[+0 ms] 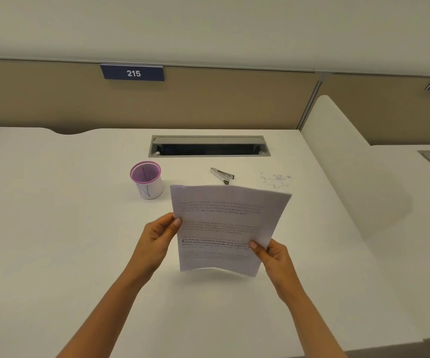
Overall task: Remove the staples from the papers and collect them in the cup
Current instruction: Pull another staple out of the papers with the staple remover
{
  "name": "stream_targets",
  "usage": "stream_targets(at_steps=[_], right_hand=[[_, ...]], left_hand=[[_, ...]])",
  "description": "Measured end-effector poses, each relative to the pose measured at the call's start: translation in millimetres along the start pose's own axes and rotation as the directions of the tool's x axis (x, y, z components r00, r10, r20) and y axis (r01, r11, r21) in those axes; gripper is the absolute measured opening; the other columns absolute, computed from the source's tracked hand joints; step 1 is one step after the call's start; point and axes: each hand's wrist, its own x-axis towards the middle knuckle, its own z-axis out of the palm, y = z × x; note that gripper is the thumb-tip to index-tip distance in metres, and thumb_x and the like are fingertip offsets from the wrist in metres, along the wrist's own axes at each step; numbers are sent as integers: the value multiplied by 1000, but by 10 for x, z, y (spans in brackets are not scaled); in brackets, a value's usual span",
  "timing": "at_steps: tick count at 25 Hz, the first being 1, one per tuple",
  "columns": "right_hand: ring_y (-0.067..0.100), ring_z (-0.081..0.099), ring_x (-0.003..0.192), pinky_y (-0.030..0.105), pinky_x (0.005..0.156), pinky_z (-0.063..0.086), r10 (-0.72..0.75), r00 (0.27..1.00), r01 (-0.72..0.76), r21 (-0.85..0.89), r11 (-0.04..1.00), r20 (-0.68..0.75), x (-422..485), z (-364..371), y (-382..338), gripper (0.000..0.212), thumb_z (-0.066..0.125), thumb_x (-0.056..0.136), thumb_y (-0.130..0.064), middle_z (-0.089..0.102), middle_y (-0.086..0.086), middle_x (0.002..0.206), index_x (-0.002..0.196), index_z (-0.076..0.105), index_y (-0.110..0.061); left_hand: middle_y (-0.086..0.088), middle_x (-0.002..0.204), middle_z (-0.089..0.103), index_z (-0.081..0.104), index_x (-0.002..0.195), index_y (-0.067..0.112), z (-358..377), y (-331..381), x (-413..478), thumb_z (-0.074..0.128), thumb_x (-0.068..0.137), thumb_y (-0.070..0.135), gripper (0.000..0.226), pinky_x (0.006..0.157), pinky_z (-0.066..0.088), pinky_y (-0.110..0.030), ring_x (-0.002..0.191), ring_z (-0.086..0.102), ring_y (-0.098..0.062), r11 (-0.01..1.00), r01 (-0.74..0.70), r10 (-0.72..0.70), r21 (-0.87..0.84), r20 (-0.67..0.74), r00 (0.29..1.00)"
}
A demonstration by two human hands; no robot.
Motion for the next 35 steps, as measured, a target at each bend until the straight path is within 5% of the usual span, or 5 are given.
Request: stream_targets(at_steps=[17, 22, 26, 31, 35], right_hand=[[28, 73, 93, 41, 72, 60, 390, 919, -387, 296, 873, 52, -176, 914, 210, 21, 62, 90, -7, 76, 11, 100, 110, 69, -8], [26, 73, 82, 34, 64, 57, 466, 884, -468, 132, 874, 44, 281, 595, 245, 20, 68, 87, -26, 74, 10, 90, 94, 67, -7], [21, 71, 78, 36, 70, 58, 272, 946, -305, -200, 931, -178, 1241, 196, 33, 23, 68, 86, -38, 74, 10, 92, 85, 72, -15], [21, 60, 104, 30, 85, 49, 12, 996, -84, -888, 453, -88, 2628, 300, -81, 54, 64, 86, -48, 62, 7, 122, 126, 58, -13], [22, 49, 117, 34, 92, 45, 44, 999, 18, -999, 35, 20, 3143, 449, 48, 62, 60, 85, -55, 53, 7, 128, 128, 50, -12]], left_hand=[[-2, 90, 77, 72, 97, 19, -343, 291, 658, 48, 99, 24, 25, 81, 58, -46, 78, 74, -24, 960, 194, -159, 200, -181, 971], [5, 81, 76, 73, 87, 25, -693, 293, 577, 50, 98, 26, 25, 74, 56, -34, 73, 72, -11, 870, 192, -156, 454, -116, 981], [5, 76, 74, 72, 82, 24, -932, 350, 463, 50, 97, 27, 28, 70, 54, -33, 69, 70, -10, 794, 205, -193, 572, -83, 978], [-5, 77, 73, 69, 79, 20, -924, 359, 455, 49, 98, 28, 29, 73, 53, -40, 71, 68, -23, 732, 253, -288, 633, -49, 956], [-8, 75, 70, 66, 77, 16, -857, 308, 490, 48, 98, 30, 30, 73, 51, -41, 73, 65, -27, 683, 278, -335, 675, -48, 941]])
